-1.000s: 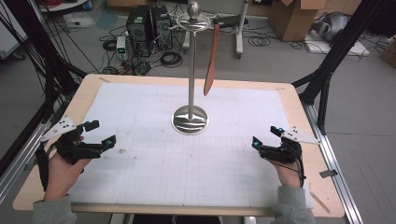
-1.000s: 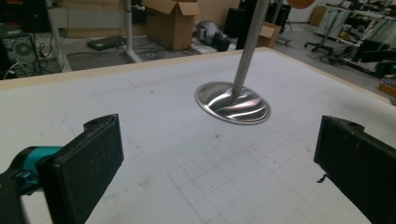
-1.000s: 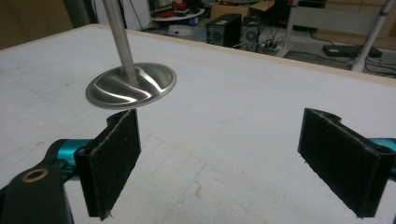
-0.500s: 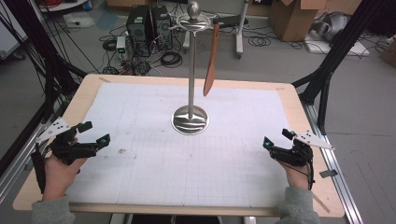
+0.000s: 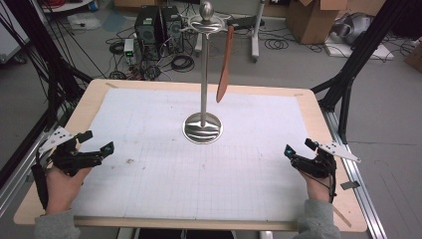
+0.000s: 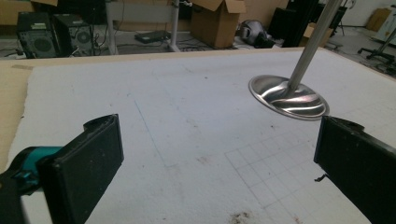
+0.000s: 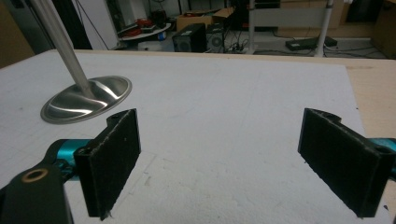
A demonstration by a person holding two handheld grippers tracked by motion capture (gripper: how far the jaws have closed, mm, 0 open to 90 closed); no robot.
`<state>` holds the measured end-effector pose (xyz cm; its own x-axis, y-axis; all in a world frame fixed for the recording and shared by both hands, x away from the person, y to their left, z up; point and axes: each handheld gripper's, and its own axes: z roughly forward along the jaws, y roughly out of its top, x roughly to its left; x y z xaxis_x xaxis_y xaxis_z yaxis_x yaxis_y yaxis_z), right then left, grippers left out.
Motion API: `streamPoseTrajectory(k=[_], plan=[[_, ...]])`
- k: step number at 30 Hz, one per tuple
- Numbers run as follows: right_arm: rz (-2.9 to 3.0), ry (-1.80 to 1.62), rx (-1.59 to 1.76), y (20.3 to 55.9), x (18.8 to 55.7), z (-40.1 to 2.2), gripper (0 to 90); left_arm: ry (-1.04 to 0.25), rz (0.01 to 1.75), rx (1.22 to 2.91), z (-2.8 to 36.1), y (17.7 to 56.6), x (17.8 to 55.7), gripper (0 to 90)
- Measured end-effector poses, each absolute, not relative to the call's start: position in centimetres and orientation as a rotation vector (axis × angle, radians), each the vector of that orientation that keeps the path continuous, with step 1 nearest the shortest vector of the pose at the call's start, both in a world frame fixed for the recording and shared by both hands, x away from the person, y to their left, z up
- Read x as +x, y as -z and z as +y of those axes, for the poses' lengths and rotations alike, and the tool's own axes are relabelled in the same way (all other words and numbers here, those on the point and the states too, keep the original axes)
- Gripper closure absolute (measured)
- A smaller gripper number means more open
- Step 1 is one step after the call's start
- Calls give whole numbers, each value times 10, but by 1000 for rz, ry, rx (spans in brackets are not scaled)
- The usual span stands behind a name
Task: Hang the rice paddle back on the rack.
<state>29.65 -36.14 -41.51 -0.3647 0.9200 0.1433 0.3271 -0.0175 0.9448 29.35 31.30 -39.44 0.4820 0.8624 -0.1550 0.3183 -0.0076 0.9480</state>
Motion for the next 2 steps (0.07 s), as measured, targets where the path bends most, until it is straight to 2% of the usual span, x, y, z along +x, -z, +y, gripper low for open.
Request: streamPoseTrajectory(k=[2], plan=[[1714,-1395,1304,415,297,-361,117,-588,1056,1578,312,395,294,18]])
